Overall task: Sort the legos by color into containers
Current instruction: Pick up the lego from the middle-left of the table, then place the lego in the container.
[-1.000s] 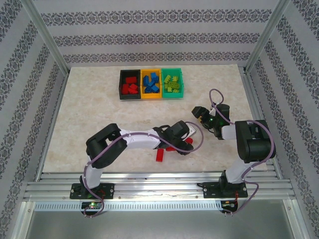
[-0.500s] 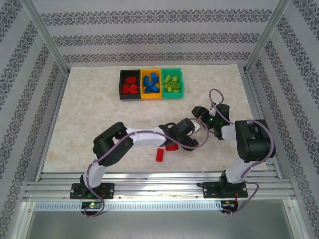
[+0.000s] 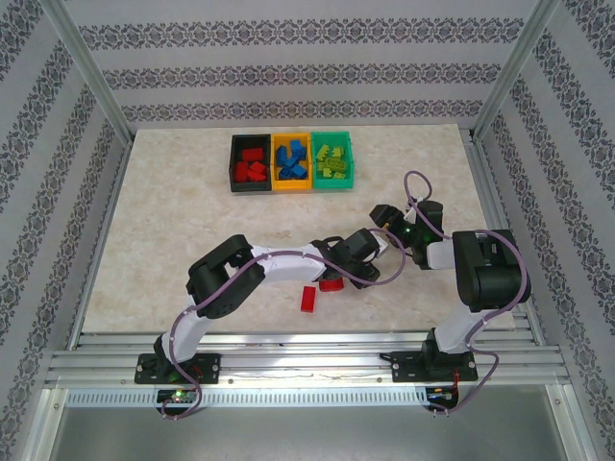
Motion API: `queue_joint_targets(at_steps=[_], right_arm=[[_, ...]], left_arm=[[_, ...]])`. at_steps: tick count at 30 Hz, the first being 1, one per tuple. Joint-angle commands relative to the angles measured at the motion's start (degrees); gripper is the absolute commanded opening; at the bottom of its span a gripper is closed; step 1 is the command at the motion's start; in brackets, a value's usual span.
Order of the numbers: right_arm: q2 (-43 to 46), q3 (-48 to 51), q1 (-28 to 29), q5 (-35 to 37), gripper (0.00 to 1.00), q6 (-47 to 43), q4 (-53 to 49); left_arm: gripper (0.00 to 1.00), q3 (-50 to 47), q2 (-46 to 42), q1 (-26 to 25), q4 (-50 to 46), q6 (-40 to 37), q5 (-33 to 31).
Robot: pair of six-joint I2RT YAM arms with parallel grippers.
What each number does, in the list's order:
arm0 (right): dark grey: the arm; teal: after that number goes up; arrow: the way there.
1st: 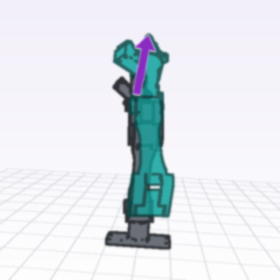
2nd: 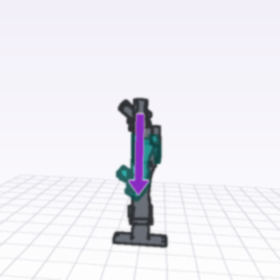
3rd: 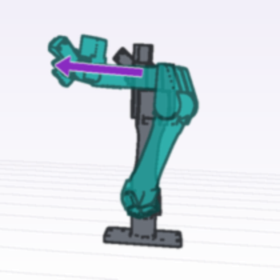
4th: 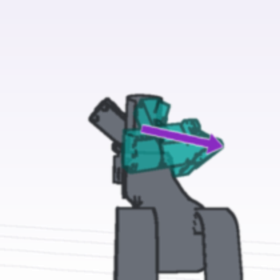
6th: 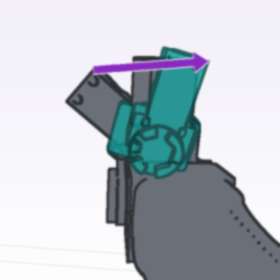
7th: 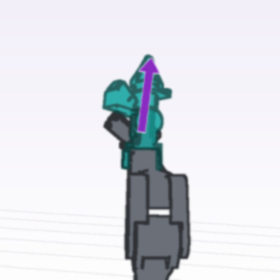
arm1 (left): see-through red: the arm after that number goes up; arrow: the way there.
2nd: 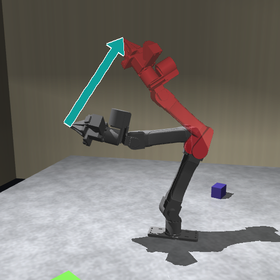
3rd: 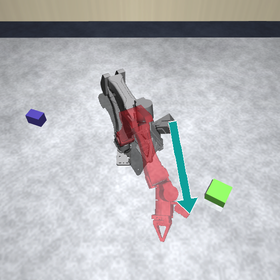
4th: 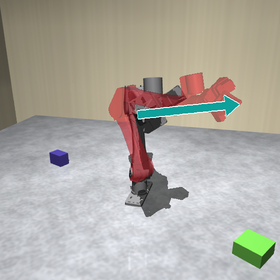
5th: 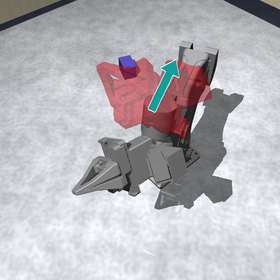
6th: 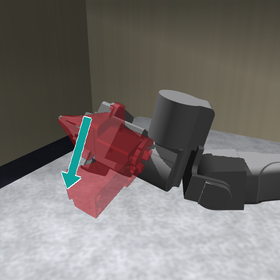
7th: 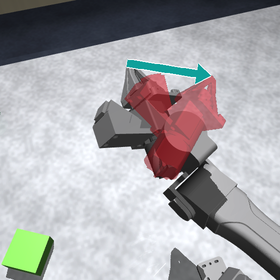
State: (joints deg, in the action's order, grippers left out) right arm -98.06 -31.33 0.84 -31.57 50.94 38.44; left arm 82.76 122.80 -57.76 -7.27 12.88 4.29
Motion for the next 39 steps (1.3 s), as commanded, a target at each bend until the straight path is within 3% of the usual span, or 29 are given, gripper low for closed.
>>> queue_joint_targets(at_steps=[1, 21, 27, 39], right_arm=[[-1.2, -0.2, -0.2, -1.1, 0.72, 0.3, 1.5], [-1.0, -0.1, -0.1, -1.2, 0.72, 0.5, 1.6], [-1.1, 0.0, -0.1, -1.3, 0.72, 0.6, 1.7], [-1.3, 0.0, -0.1, -1.5, 0.72, 0.9, 2.3]], left_arm=[[0.34, -0.3, 0.8, -0.5, -2.5, 0.9, 0.4], [0.3, -5.7, -5.1, 1.3, 6.8, 5.0, 2.8], [0.3, -10.3, -8.5, 5.2, 11.4, 7.9, 5.6], [0.29, -24.1, -21.9, 19.6, 16.7, 11.4, 8.9]])
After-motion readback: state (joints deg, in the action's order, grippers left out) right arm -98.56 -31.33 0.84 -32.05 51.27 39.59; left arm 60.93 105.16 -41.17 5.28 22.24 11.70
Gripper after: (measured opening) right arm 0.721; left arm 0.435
